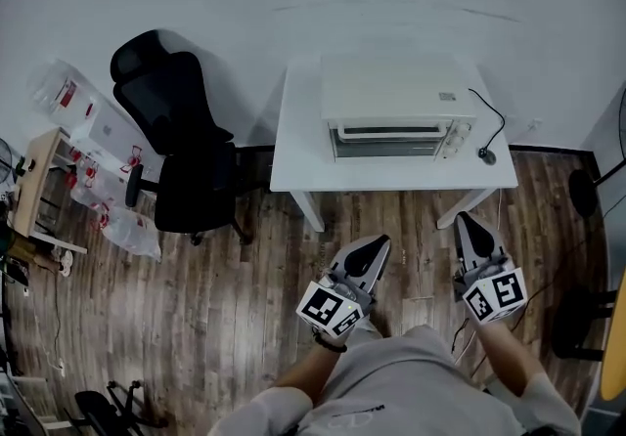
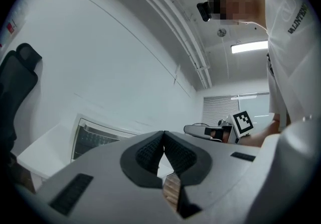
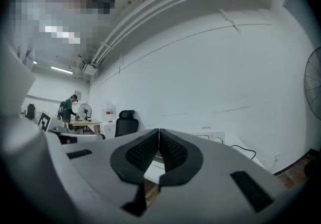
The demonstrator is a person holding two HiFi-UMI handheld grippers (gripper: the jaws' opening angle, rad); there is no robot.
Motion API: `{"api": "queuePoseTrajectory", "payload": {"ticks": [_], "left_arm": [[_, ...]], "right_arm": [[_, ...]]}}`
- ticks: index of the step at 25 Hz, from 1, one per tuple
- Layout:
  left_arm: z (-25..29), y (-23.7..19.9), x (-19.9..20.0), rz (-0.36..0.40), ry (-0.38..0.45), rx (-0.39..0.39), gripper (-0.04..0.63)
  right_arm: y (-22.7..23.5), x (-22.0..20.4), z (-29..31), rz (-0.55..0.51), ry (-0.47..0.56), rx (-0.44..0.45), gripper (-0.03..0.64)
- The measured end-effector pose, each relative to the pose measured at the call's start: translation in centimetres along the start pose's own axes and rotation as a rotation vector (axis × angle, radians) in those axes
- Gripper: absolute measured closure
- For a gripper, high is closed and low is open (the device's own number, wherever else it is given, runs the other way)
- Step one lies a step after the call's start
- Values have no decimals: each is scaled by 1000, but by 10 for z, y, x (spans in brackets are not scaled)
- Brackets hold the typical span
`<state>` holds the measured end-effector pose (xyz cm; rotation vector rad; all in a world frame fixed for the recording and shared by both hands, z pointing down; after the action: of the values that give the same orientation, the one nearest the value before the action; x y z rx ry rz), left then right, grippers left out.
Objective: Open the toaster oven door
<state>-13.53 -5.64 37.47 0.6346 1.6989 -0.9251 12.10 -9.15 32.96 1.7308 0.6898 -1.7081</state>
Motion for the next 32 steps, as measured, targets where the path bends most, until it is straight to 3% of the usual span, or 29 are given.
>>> {"api": "queuePoseTrajectory", "payload": {"ticks": [9,14,21,32], "left_arm": [[44,-46,-18,-84,-22,14,586],[74,-64,-26,-163,-24,68,586],[124,-80,-49,-349,-28,154,586],[188,-111,-81,-685,20,271,552]], "right_arm": [[29,2,56,-21,-19,-3,600],[53,5,95,-29,-59,72,600],[89,-2,148,-41,-154,195,600],[129,-15,209,-253,-363,323,600]]}}
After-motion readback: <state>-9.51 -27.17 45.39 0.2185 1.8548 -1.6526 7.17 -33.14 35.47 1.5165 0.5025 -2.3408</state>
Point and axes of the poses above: the fingertips, and each gripper's own axes: z forward along the fingers, y to its right, x out of its top, the point moved 10 cm from there along -z, backward along the fingers, and after that the axes turned 8 degrees about x, right-handed, at the moved point
